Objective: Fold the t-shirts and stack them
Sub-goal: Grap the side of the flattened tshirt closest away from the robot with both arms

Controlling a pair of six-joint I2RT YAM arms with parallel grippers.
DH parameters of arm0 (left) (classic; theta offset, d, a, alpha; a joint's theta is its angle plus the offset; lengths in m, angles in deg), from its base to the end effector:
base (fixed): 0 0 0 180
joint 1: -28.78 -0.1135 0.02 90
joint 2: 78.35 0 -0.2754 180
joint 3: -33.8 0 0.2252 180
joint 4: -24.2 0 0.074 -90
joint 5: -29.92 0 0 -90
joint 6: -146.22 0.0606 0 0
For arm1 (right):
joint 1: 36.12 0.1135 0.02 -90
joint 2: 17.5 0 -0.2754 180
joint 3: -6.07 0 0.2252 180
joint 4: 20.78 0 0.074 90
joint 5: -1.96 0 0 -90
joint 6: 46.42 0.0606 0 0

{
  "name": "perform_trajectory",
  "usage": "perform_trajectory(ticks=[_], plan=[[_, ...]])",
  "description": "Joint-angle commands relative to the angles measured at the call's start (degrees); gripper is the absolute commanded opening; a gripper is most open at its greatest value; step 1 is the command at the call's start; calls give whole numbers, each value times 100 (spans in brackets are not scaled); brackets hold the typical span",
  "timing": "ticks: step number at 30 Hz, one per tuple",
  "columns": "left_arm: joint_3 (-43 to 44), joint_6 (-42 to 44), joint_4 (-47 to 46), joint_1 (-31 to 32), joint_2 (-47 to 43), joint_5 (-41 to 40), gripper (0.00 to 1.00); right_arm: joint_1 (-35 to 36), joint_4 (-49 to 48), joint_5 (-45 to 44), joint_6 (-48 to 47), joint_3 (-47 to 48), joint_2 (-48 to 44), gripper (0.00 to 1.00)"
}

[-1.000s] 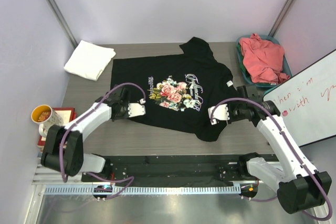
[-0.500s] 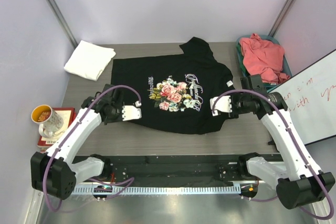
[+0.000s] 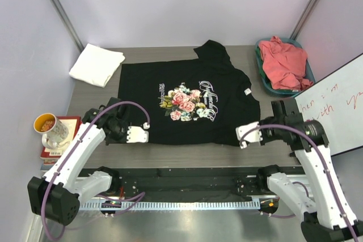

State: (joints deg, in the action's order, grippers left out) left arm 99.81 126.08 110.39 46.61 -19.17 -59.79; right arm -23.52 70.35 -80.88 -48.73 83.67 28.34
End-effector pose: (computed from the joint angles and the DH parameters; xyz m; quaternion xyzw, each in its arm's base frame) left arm 0.1211 -0.0393 0.2445 0.6899 0.7179 0.0384 0.0844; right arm 0.0842 0.0266 0.3142 -0.7733 0.5735 -0.1227 0.2410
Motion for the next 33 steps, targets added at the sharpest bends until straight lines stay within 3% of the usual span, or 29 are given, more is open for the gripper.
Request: perform_trajectory(ticks=[1, 11, 19, 33], plan=[[155, 168, 388, -7, -29, 137, 0, -12, 1072, -136, -524, -238, -365, 1], [33, 177, 546, 2, -249, 427, 0, -12, 616, 233, -359, 95, -779, 1], [-91, 326, 143, -7, -231, 182, 0, -12, -483, -83, -217, -80, -358, 1], [102, 387, -860, -156, 577, 23, 0, -196, -2434, -259, -182, -528, 617, 1]])
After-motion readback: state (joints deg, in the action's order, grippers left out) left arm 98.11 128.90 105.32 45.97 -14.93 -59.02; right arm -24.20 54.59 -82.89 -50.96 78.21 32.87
